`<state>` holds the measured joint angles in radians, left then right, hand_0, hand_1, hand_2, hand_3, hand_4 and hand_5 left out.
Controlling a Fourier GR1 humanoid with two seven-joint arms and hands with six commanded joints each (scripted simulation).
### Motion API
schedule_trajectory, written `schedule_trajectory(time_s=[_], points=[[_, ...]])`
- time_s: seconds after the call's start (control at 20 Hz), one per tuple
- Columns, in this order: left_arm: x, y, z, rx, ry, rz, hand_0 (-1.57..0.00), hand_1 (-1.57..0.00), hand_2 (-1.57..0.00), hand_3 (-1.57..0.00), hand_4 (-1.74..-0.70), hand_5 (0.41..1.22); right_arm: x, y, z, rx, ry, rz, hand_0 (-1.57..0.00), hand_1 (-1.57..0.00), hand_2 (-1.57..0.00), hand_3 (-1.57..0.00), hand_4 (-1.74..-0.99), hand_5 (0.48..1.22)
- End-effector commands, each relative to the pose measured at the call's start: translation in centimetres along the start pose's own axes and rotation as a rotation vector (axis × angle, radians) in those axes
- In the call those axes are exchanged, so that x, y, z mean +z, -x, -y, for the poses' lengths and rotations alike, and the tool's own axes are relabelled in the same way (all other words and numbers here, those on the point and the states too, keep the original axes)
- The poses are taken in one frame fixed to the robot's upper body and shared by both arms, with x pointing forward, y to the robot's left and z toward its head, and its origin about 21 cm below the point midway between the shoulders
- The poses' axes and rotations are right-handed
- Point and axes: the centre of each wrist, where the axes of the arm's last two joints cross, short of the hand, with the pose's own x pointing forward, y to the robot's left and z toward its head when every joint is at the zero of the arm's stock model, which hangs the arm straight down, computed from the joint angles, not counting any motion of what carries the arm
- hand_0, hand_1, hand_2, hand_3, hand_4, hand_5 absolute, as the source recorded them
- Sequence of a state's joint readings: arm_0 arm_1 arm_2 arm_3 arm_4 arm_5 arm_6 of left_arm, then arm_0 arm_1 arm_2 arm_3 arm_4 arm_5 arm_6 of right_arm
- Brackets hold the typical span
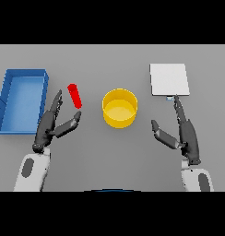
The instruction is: Pick up the red beaker and tilt it to pour out 1 green nut into yellow bowl. Pick up the yellow bowl and place it on the metallic measuring scale.
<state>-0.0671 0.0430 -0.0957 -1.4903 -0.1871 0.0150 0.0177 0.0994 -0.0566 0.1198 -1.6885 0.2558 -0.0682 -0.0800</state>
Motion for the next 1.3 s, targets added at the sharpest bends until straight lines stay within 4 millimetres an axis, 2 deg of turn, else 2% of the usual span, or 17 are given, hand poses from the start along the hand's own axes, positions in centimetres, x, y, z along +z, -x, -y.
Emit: schedule_trajectory(time_s=[0.0, 0.3, 0.5, 0.6, 0.75, 1.05, 1.2, 1.25], points=[[-0.6, 0.2, -0.1, -0.011, 0.0, 0.001, 0.0, 0.0, 0.0, 0.0, -1.23, 0.629, 0.0, 0.2, -0.1, -0.003, -0.007, 0.005, 0.0, 0.0, 0.0, 0.0, -1.26, 0.633], [-4.1, 0.8, 0.1, -0.012, 0.002, 0.001, 0.0, 0.0, 0.0, 0.0, -1.27, 0.673, 0.4, -0.2, 0.0, -0.007, -0.006, 0.023, 0.0, 0.0, 0.0, 0.0, -1.274, 0.635], [-6.1, 1.1, 0.4, -0.02, 0.009, -0.018, 0.0, 0.0, 0.0, 0.0, -1.29, 0.685, -0.1, -0.2, 0.2, -0.006, -0.005, 0.005, 0.0, 0.0, 0.0, 0.0, -1.269, 0.638], [-6.8, 0.8, 0.9, -0.021, 0.021, 0.002, 0.0, 0.0, 0.0, 0.0, -1.3, 0.689, -0.3, -0.2, 0.2, -0.013, -0.006, 0.006, 0.0, 0.0, 0.0, 0.0, -1.27, 0.642], [-7.4, 1.3, 1.2, -0.037, 0.034, -0.02, 0.0, 0.0, 0.0, 0.0, -1.29, 0.686, 0.4, 0.2, -0.1, -0.007, -0.006, 0.003, 0.0, 0.0, 0.0, 0.0, -1.267, 0.644], [-9.6, 0.4, 1.3, -0.013, 0.039, -0.014, 0.0, 0.0, 0.0, 0.0, -1.31, 0.688, 0.2, -0.2, 0.0, -0.017, 0.006, 0.0, 0.0, 0.0, 0.0, 0.0, -1.269, 0.64], [-9.8, 1.2, 1.4, 0.005, 0.034, 0.009, 0.0, 0.0, 0.0, 0.0, -1.34, 0.698, 0.3, -0.2, 0.1, -0.017, 0.01, 0.009, 0.0, 0.0, 0.0, 0.0, -1.263, 0.64], [-9.9, 1.2, 1.9, 0.019, 0.032, 0.007, 0.0, 0.0, 0.0, 0.0, -1.35, 0.704, 0.3, -0.4, 0.2, -0.01, 0.008, 0.016, 0.0, 0.0, 0.0, 0.0, -1.261, 0.641]])
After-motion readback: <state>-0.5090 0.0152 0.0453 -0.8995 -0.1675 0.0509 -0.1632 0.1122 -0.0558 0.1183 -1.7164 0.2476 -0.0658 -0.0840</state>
